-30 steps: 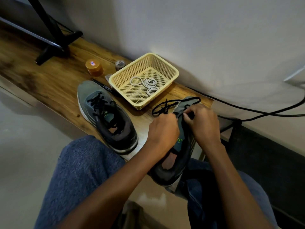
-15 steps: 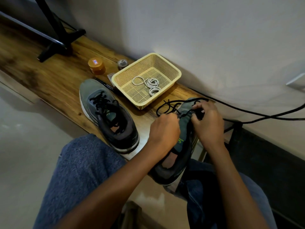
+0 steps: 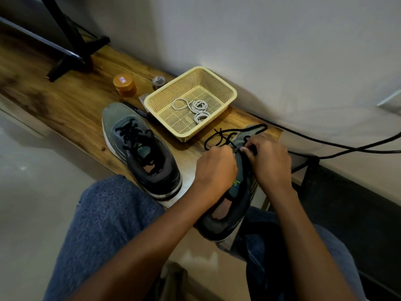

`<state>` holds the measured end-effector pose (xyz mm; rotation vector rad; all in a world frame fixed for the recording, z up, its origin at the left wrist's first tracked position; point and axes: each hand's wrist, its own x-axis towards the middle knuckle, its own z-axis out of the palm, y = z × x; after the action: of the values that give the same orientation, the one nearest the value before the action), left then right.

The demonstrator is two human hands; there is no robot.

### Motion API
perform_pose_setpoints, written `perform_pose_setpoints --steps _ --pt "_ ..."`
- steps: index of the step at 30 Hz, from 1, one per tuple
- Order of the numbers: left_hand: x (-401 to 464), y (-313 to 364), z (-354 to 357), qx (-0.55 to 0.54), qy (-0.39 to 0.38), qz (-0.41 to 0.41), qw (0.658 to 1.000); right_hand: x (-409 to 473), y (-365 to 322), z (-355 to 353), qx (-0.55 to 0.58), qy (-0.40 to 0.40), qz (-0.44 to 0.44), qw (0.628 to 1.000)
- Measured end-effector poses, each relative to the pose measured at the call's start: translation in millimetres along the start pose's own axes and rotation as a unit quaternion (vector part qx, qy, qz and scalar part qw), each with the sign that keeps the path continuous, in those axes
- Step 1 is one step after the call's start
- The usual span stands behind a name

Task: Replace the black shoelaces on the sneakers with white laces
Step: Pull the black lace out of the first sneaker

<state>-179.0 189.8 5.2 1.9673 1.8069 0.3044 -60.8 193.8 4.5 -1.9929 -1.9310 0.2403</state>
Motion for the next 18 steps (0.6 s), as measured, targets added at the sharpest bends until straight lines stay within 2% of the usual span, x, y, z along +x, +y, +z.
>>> perform_pose_setpoints --steps 3,6,10,12,14,18 --pt "0 1 -2 -0.003 -0.001 -0.005 1.000 -1 1 3 0.011 0.008 -0.003 1.000" --pt "0 1 -3 -0.010 -0.001 -0.005 1.000 1 7 5 0.069 0.073 0.051 0.994" --pt "-1 1 -3 -0.020 0.001 -0.004 1.000 3 9 8 0.175 0.185 0.141 0.957" --pt "0 0 -3 -0.019 0.000 -0.006 1.000 3 6 9 0.200 0.212 0.161 0.943" --pt "1 -2 -3 -0.013 -0.002 -0.010 1.000 3 4 9 0.182 0.183 0.152 0.954" --pt "1 -4 -2 -0.010 -0.002 -0.005 1.000 3 3 4 0.138 0.073 0.082 0.984"
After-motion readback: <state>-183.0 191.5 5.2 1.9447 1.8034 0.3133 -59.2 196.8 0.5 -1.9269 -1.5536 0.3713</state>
